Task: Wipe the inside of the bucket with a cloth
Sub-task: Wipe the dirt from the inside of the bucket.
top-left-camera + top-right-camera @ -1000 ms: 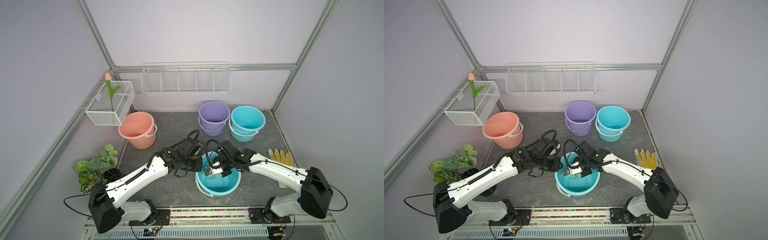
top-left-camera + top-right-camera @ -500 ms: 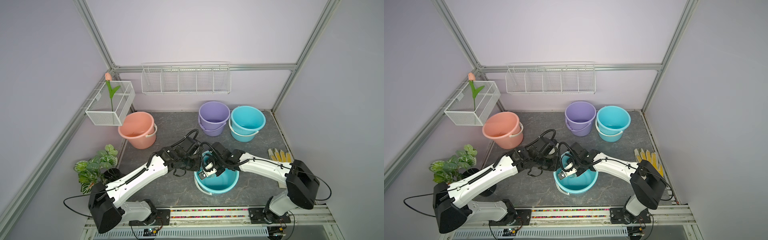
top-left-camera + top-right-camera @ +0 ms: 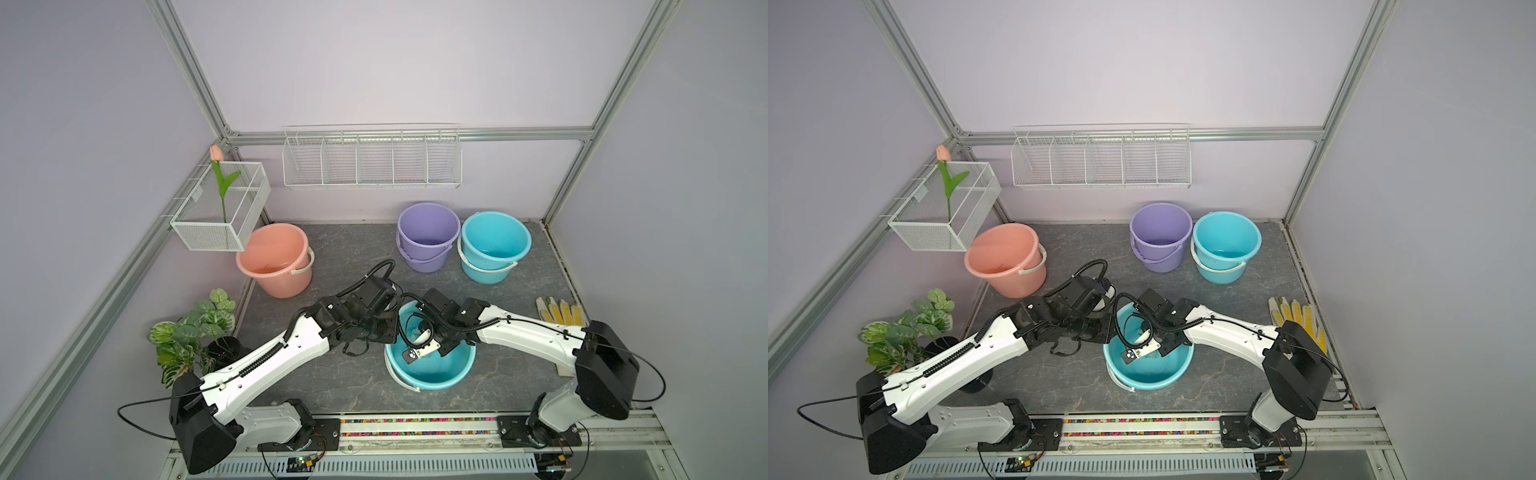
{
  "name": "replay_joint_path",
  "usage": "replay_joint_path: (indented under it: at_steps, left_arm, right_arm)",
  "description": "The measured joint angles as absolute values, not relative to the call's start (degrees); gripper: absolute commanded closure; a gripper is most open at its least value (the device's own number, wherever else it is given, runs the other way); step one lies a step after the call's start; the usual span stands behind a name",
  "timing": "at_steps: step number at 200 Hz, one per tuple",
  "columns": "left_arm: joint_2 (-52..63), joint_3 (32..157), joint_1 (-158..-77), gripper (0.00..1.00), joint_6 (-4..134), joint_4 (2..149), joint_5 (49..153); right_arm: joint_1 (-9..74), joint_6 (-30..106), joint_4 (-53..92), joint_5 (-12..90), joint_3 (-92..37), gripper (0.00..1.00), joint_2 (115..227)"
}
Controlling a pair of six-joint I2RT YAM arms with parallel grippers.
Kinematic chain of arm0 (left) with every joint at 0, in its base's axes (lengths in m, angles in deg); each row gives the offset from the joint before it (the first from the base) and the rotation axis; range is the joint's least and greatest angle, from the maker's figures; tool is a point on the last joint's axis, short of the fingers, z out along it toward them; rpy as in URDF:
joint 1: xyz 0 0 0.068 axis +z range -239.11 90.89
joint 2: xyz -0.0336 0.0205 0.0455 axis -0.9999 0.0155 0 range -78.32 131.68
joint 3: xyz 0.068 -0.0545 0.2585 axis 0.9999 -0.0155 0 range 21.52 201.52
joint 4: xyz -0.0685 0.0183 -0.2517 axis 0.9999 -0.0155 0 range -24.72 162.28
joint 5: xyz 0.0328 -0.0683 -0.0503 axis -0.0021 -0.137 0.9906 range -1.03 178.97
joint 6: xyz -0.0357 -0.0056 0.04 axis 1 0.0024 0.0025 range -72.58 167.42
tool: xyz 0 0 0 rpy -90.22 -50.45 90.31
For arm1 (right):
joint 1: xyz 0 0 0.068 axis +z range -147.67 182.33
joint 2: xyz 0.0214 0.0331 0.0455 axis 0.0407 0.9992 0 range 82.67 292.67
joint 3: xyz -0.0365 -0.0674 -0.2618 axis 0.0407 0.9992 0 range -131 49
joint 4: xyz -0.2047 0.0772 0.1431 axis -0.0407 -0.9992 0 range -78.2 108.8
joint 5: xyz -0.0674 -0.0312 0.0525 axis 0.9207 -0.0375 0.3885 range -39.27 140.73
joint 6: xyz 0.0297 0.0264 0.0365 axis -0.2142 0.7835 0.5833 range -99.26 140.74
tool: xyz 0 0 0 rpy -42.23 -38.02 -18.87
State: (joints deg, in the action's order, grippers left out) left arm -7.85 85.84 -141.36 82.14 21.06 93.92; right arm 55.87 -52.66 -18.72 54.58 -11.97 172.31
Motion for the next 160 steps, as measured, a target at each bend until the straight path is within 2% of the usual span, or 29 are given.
replay_joint_path:
  at_steps: [37,90,125,160]
  left_arm:
    - [-7.8,85.8,-141.6,1.00,82.1,20.5,94.0]
    - [-7.8,85.8,-141.6,1.00,82.1,20.5,93.9]
    - [-7.8,85.8,-141.6,1.00,82.1,20.3,93.9]
    - [-7.8,85.8,-141.6,1.00,82.1,20.3,93.9]
  right_arm:
    - [56.8,-49.5,-24.2,49.5,-12.0,0.93,171.9]
    - [57.0,-42.9,-24.7,35.7,-12.0,0.93,171.9]
    - [57.3,-36.8,-10.9,31.9,-7.0,0.93,171.4]
    - [57.7,-33.4,4.5,38.4,-1.0,0.93,169.8]
